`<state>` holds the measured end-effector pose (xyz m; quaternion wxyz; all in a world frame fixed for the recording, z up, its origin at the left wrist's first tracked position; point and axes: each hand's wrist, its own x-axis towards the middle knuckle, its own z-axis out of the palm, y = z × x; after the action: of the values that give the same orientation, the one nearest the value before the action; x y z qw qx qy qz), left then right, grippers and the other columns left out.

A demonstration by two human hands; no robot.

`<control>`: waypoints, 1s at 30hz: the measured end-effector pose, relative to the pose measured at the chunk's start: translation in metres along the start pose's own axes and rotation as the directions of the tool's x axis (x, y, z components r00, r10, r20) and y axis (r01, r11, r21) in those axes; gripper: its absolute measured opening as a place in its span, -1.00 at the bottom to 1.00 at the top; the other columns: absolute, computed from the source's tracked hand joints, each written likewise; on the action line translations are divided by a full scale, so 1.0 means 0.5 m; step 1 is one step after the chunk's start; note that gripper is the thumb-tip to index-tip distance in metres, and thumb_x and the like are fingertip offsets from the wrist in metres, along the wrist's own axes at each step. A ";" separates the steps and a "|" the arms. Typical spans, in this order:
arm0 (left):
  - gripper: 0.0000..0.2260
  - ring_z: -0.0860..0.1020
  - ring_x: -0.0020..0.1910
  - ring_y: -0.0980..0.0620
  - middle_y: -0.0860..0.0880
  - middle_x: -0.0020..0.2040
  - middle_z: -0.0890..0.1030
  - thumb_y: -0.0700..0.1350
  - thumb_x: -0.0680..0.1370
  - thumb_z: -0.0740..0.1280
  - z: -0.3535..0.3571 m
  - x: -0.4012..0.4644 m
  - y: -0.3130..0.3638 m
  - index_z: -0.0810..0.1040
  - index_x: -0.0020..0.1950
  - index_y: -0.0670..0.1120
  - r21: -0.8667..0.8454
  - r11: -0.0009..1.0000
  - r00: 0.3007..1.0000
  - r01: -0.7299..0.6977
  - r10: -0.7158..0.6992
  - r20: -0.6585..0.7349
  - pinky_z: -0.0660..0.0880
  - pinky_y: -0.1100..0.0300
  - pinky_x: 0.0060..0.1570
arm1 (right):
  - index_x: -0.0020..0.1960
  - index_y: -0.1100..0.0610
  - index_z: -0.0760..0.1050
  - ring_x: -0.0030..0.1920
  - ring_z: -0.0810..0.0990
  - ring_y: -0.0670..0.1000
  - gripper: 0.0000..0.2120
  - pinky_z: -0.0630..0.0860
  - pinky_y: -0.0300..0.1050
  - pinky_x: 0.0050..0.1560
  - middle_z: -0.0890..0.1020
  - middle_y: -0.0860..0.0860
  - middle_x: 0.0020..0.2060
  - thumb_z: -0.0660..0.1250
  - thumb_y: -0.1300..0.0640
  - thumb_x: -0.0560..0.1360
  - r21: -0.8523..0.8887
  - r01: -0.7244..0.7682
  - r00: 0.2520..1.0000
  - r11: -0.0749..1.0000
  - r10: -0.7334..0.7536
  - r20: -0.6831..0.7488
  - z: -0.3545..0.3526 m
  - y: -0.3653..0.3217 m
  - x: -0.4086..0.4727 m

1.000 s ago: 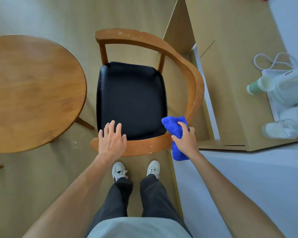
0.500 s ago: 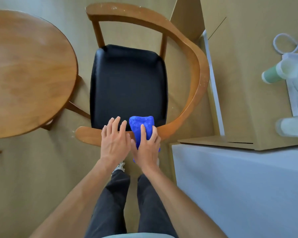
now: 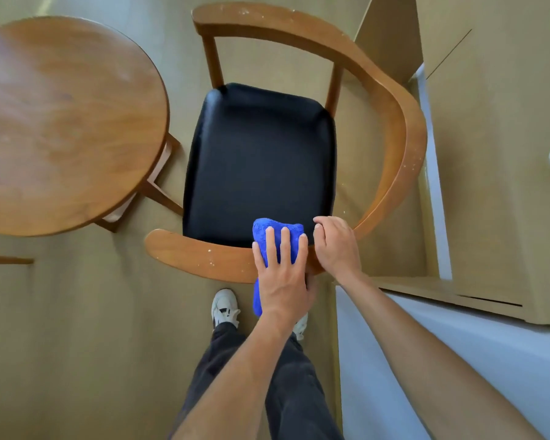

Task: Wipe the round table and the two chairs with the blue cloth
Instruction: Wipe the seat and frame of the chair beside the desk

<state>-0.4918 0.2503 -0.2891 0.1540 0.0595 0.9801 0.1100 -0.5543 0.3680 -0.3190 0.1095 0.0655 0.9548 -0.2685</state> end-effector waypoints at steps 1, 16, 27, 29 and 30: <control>-0.48 0.35 0.40 -0.32 -0.19 0.37 0.47 -0.01 0.40 0.32 0.007 -0.001 0.007 0.49 0.36 -0.07 0.022 1.000 1.000 -0.013 0.014 -0.015 0.29 -0.34 0.31 | 0.10 0.20 0.57 0.14 0.53 0.08 -0.69 0.27 -0.07 0.25 0.65 0.08 0.03 0.06 0.18 0.61 -0.017 -0.001 1.000 1.000 0.001 0.010 0.012 0.007 0.003; -0.56 0.43 0.30 -0.32 -0.15 0.25 0.57 -0.19 0.39 0.27 -0.063 0.004 -0.425 0.58 0.26 -0.15 0.143 0.978 0.938 -0.153 0.189 -0.291 0.40 -0.24 0.24 | -0.33 0.11 0.44 -0.30 0.47 0.04 -0.63 0.36 0.00 0.05 0.54 -0.03 -0.42 0.00 0.09 0.56 -0.274 0.056 0.985 0.960 -0.098 -0.145 0.064 0.018 -0.009; -0.56 0.50 0.27 -0.27 -0.11 0.24 0.59 -0.15 0.31 0.37 -0.010 -0.012 -0.200 0.63 0.20 -0.08 0.016 0.959 0.927 -0.284 0.279 -0.250 0.42 -0.25 0.21 | -0.33 0.12 0.45 -0.30 0.48 0.06 -0.66 0.35 0.00 0.01 0.54 -0.02 -0.42 0.06 0.13 0.55 -0.329 0.040 0.986 0.943 -0.090 -0.138 0.066 0.018 -0.008; -0.56 0.48 0.31 -0.23 -0.08 0.27 0.57 -0.12 0.35 0.37 0.001 -0.007 -0.146 0.60 0.23 -0.04 0.002 0.940 0.924 -0.341 0.335 -0.183 0.42 -0.23 0.22 | -0.35 0.12 0.44 -0.30 0.48 0.07 -0.66 0.34 0.00 0.00 0.53 -0.02 -0.43 0.05 0.13 0.54 -0.343 0.046 0.988 0.938 -0.094 -0.126 0.067 0.019 -0.006; -0.55 0.47 0.32 -0.22 -0.08 0.28 0.56 -0.11 0.35 0.35 -0.001 0.002 -0.149 0.58 0.25 -0.03 0.010 0.932 0.918 -0.363 0.360 -0.167 0.43 -0.21 0.22 | -0.35 0.12 0.44 -0.30 0.48 0.07 -0.66 0.34 0.00 -0.01 0.53 -0.02 -0.43 0.05 0.13 0.53 -0.343 0.049 0.987 0.938 -0.098 -0.127 0.067 0.019 -0.005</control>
<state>-0.4991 0.1780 -0.3063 0.0498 0.2284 0.9604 0.1516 -0.5440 0.3583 -0.3511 0.0408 0.0290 0.9938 -0.0990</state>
